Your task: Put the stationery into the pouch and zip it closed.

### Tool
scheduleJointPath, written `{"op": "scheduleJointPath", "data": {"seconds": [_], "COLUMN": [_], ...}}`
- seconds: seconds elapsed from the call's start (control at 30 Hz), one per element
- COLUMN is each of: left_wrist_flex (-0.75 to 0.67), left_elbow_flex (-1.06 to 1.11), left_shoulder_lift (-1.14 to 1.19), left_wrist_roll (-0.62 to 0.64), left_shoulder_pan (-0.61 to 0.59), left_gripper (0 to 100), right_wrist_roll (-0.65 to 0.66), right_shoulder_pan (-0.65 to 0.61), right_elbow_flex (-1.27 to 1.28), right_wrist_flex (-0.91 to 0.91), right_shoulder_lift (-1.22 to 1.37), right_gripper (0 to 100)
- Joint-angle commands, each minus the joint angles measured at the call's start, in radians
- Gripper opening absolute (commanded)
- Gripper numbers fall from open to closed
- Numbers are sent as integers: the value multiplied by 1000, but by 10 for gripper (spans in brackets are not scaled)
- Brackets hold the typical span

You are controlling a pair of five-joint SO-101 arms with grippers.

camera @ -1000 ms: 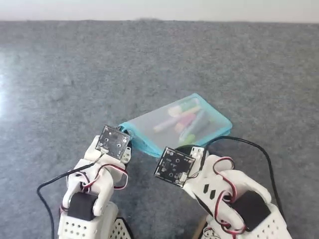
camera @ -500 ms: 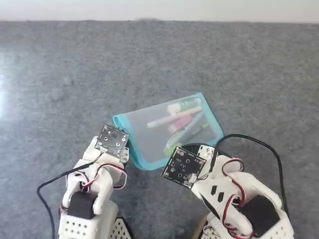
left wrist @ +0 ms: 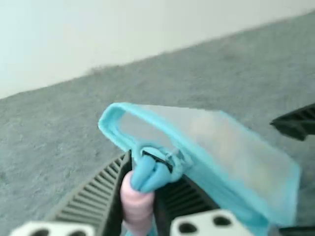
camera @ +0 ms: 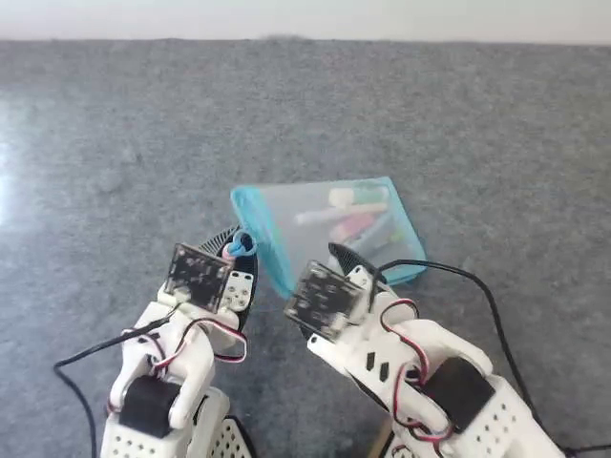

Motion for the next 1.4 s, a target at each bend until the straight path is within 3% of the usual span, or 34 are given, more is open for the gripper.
{"op": "scheduleJointPath", "data": {"seconds": [0.0, 0.23, 0.5, 0.9, 1.13, 1.27, 1.37], "left_wrist_flex": [-43, -130, -124, -86, -84, -84, -84], "left_elbow_flex": [-54, -79, -124, -127, -122, -120, -119], "left_shoulder_lift": [23, 253, 336, 272, 275, 276, 276], "left_wrist_roll": [48, 49, 49, 34, 34, 34, 34], "left_shoulder_pan": [68, 75, 83, 78, 83, 84, 84], "left_gripper": [11, 11, 11, 11, 11, 11, 11], "right_wrist_roll": [-23, 94, 97, 146, 144, 143, 146], "right_shoulder_pan": [-38, -202, -41, -21, 88, 93, 93], "right_elbow_flex": [12, 91, 115, 141, 144, 144, 141], "right_wrist_flex": [-21, 31, -90, -133, -248, -260, -266], "right_shoulder_lift": [-76, -139, -38, 85, 87, 87, 87], "right_gripper": [281, 281, 281, 280, 177, 179, 102]}}
